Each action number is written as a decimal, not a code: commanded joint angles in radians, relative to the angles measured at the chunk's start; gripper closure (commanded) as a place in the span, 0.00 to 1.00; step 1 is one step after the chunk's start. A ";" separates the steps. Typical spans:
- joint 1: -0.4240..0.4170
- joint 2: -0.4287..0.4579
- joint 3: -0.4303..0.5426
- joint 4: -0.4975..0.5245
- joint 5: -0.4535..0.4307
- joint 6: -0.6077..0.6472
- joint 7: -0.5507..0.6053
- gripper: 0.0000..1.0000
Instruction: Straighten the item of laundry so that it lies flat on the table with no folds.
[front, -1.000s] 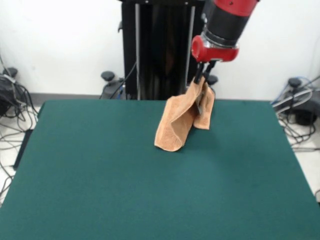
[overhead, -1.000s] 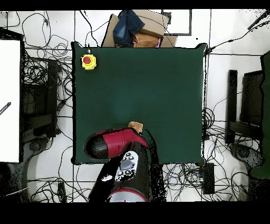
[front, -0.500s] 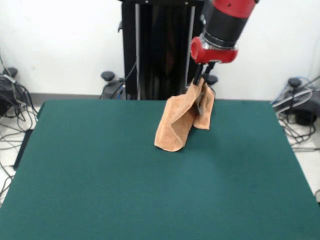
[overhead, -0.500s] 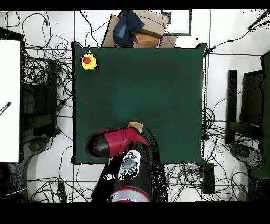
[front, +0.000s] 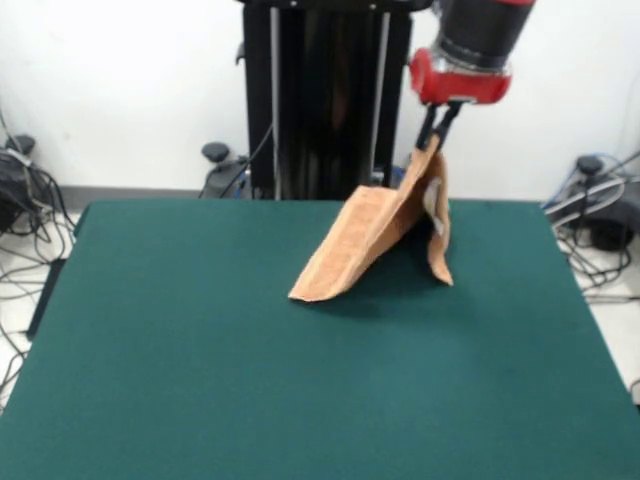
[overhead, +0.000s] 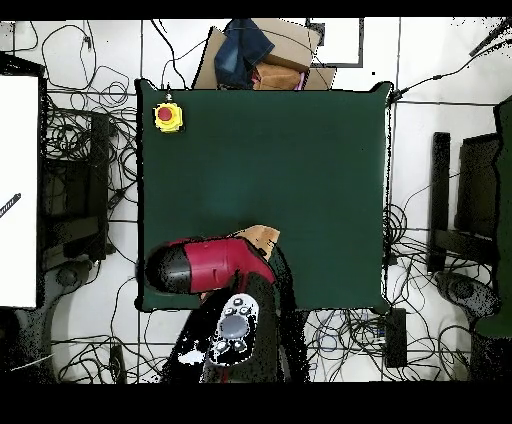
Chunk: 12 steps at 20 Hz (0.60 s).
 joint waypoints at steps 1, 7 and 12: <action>0.070 -0.057 0.040 -0.077 0.081 0.157 0.221 1.00; 0.075 -0.050 0.009 -0.071 0.077 0.141 0.214 1.00; 0.052 0.006 0.003 -0.050 0.049 0.027 0.209 1.00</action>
